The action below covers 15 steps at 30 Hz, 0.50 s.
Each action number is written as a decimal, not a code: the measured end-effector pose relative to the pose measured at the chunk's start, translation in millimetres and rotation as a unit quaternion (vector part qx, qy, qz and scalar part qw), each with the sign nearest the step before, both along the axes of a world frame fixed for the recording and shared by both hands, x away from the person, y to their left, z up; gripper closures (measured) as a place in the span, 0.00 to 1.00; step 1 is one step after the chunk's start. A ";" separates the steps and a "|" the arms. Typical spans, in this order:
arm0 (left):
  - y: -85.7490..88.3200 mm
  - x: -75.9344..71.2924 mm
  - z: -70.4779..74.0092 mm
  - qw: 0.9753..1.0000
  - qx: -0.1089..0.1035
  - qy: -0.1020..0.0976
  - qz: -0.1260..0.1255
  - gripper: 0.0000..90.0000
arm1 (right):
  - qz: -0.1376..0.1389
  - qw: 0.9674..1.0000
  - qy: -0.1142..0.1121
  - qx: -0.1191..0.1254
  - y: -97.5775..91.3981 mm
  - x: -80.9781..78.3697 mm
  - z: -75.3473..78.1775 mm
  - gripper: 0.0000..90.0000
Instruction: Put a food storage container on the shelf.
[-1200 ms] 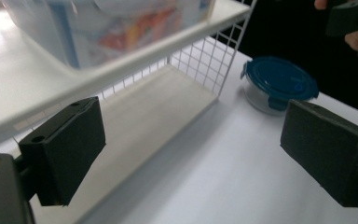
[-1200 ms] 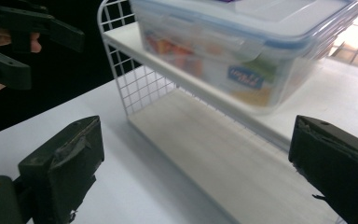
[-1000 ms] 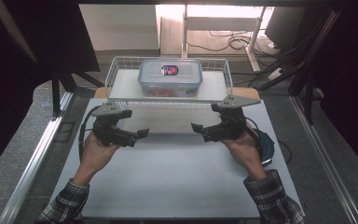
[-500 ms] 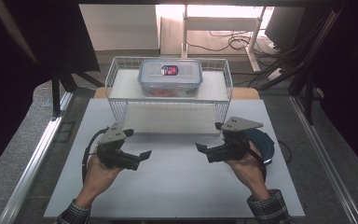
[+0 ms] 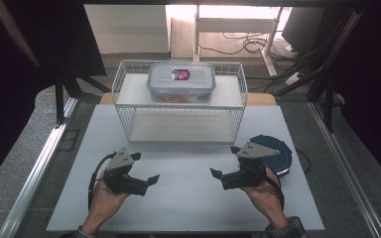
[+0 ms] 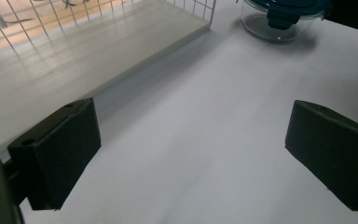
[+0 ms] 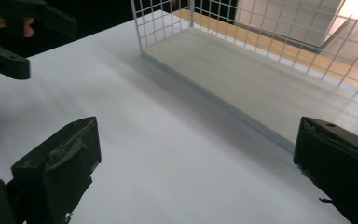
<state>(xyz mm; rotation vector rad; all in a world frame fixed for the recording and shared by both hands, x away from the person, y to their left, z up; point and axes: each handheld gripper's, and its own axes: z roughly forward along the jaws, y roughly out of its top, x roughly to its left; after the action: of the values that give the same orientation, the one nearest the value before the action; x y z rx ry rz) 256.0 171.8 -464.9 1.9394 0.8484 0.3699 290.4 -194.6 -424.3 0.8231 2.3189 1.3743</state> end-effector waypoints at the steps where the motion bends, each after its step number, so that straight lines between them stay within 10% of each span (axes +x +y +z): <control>1: -0.7 -1.1 -2.3 1.000 0.000 -0.001 -0.001 0.03 | -0.002 1.000 0.002 0.001 0.0 -1.8 -2.8 0.01; 15: 6.4 -26.5 -41.1 0.999 0.032 0.010 0.004 0.03 | -0.002 1.000 0.007 -0.018 -6.5 -26.0 -47.2 0.01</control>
<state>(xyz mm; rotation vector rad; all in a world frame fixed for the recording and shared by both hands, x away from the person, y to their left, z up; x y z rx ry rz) 229.6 178.2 -505.9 2.0018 0.8674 0.3864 264.5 -201.1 -471.4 0.8286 2.3455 1.3245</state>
